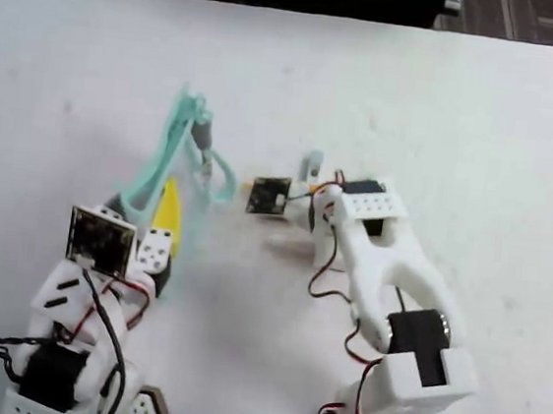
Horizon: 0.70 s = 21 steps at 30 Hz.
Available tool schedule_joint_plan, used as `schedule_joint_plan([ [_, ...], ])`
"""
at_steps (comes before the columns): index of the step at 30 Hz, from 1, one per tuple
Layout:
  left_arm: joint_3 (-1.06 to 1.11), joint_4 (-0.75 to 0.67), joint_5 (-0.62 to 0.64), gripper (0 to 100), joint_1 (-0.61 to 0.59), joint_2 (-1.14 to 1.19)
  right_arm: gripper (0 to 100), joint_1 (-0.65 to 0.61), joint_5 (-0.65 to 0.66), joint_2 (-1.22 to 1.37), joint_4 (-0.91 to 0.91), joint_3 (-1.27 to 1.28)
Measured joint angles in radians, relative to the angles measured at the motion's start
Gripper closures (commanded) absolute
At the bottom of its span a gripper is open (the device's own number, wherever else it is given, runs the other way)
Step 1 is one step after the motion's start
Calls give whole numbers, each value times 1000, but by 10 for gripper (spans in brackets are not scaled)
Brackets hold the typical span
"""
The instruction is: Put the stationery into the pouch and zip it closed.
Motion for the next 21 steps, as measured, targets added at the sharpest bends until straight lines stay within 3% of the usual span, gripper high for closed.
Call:
schedule_joint_plan([
  [4,0,0,0,953,0,0,943,0,0,0,0,0],
  [9,0,0,-2,817,0,0,943,0,0,0,0,0],
  [16,-2,0,86,788,0,0,953,0,0,0,0,0],
  [21,-69,109,98,788,0,-3,981,0,-2,0,0,0],
])
